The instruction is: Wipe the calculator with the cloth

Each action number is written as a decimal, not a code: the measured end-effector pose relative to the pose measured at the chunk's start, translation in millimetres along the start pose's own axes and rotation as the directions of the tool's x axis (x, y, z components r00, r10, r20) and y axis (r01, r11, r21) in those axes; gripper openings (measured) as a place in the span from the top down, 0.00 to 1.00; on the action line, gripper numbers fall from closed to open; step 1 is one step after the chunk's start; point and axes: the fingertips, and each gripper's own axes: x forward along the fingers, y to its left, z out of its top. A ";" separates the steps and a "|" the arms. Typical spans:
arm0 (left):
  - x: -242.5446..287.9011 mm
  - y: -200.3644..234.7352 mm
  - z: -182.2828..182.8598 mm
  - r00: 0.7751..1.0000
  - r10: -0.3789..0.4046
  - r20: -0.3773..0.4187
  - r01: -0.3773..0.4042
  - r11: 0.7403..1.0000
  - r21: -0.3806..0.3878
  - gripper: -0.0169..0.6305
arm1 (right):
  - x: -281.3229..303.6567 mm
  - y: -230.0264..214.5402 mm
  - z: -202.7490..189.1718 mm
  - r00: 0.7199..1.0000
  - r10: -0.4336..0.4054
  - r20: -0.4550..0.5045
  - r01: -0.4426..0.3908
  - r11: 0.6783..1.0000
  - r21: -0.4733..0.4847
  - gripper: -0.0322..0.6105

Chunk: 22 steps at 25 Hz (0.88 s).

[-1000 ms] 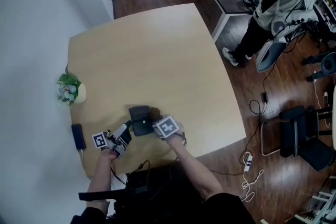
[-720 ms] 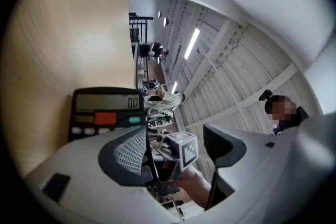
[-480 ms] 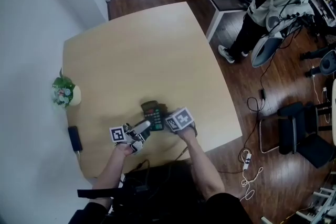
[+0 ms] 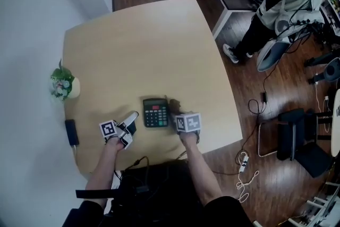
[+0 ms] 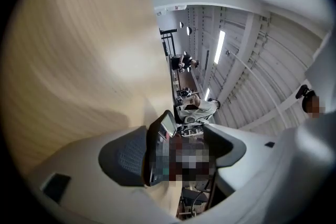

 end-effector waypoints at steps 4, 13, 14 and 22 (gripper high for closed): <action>18.9 -1.1 1.8 1.000 0.012 -0.018 -0.013 1.000 -0.028 0.43 | 21.1 25.7 9.5 0.996 0.091 -0.024 -0.091 0.996 -0.015 0.85; 6.8 13.6 95.8 0.981 0.064 0.183 -0.058 0.998 -0.034 0.43 | 87.0 62.1 87.3 0.983 0.181 -0.027 -0.182 0.980 -0.084 0.85; 5.3 16.9 107.8 0.976 0.081 0.203 -0.075 0.997 -0.035 0.43 | 94.9 65.9 96.9 0.981 0.192 -0.028 -0.194 0.977 -0.091 0.85; -8.5 19.2 112.2 0.986 0.029 0.166 -0.026 0.999 -0.023 0.43 | 96.1 63.8 101.2 0.982 0.191 0.001 -0.191 0.981 0.017 0.85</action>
